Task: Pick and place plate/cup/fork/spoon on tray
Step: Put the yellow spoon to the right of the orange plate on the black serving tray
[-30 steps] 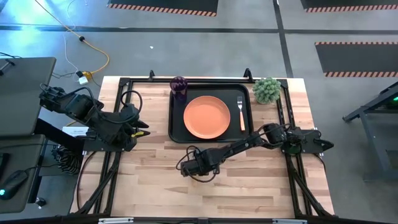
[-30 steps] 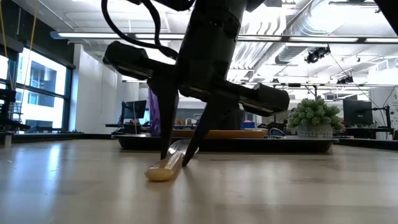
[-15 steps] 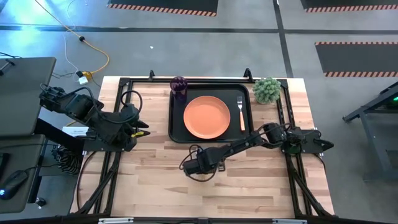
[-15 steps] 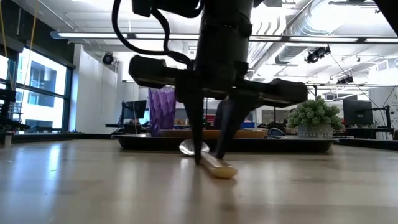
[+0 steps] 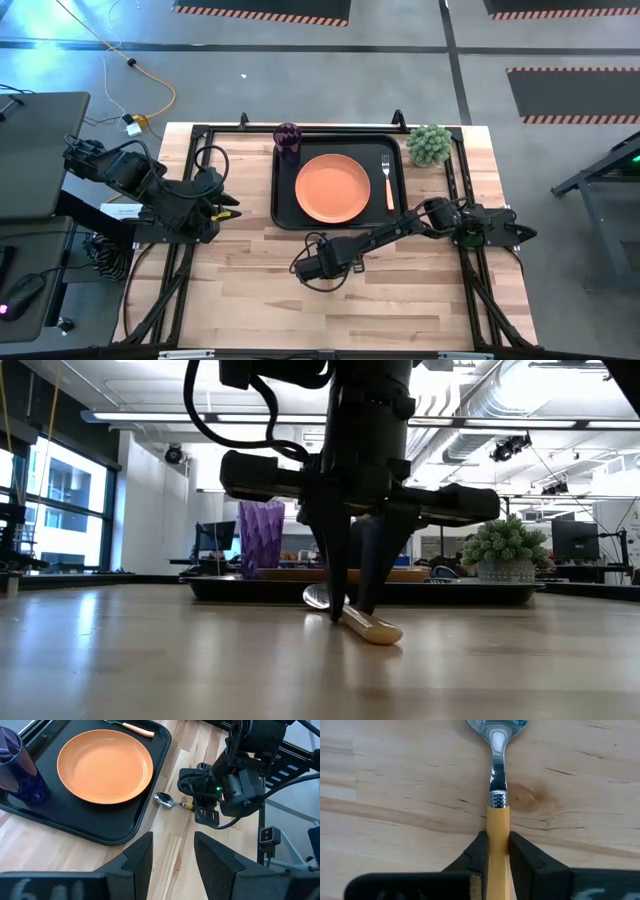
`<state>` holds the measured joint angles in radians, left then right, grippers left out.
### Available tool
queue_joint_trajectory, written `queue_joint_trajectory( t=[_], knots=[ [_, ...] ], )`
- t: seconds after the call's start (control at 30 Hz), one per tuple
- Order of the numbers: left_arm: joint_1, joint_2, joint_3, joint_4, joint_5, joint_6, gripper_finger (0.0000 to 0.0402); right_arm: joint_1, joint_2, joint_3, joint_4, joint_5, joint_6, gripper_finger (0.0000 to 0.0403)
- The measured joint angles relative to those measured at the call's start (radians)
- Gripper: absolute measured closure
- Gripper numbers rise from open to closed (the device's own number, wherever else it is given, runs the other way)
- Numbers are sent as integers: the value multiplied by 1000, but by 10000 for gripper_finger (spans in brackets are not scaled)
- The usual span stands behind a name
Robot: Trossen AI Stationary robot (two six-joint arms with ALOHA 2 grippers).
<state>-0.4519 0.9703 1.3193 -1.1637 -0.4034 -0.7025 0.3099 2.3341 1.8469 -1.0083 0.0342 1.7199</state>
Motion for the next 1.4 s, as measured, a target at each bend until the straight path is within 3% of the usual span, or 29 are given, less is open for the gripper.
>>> queue_joint_trajectory(
  t=[1.4],
  knots=[
    [0,0,0,2,0,0,268,31,-28,121,-116,72,-80,383]
  ],
)
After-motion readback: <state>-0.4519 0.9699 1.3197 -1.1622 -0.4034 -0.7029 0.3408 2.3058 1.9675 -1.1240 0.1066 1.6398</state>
